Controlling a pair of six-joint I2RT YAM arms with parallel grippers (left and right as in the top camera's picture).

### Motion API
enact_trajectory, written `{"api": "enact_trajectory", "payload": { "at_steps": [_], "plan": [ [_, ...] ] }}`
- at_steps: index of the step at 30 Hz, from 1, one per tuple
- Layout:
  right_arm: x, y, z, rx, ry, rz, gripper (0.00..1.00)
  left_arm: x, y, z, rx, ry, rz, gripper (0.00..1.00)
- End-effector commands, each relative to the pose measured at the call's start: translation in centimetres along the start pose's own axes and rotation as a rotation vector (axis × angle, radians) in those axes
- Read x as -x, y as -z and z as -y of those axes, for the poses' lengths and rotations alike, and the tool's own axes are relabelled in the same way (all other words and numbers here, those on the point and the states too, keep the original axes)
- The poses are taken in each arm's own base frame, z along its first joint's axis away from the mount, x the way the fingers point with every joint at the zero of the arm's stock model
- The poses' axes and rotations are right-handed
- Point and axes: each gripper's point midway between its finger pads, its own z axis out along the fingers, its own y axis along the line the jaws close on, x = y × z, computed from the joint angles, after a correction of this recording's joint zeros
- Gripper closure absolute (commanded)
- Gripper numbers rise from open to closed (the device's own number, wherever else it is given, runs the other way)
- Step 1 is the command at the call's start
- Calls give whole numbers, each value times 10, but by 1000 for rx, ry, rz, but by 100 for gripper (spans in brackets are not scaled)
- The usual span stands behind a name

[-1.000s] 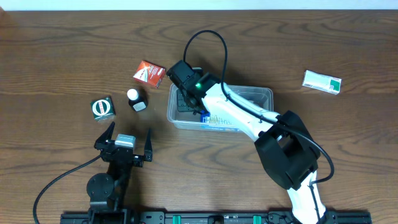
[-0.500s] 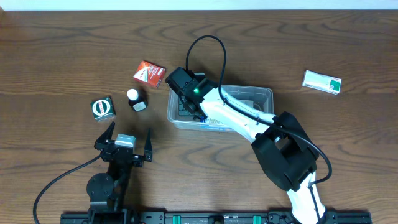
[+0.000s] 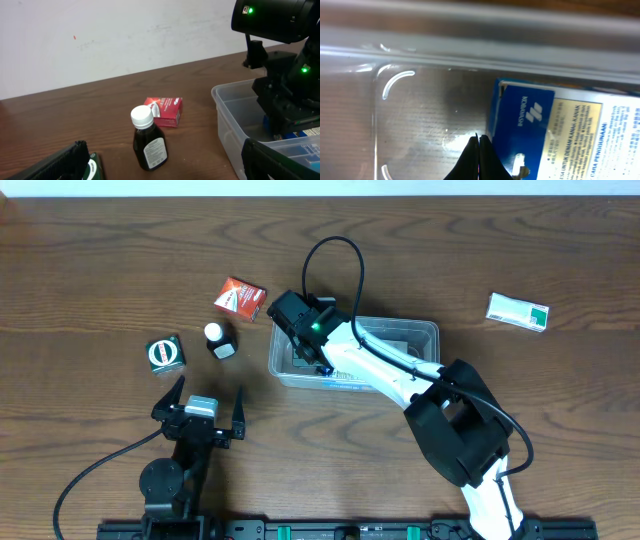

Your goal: Pack container

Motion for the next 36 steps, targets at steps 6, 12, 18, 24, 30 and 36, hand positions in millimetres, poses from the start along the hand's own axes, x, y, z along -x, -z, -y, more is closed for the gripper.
{"api": "enact_trajectory", "payload": {
  "at_steps": [6,12,18,24,30,36],
  "plan": [
    [-1,-5,9,-52,-11,17,99,-15,-1,4,-17,-5,-43,2],
    [-2,-5,10,-55,-10,13,88,-15,-1,4,-17,-5,-43,2],
    [-2,-5,10,-56,-9,13,69,-15,-1,4,-17,-5,-43,2],
    [-3,-5,10,-58,-9,11,55,-15,-1,4,-17,-5,-43,2],
    [-2,-5,10,-55,-5,14,45,-15,-1,4,-17,-5,-43,2],
    [-1,-5,9,-53,-1,15,23,-15,-1,4,-17,-5,-43,2]
  ]
}}
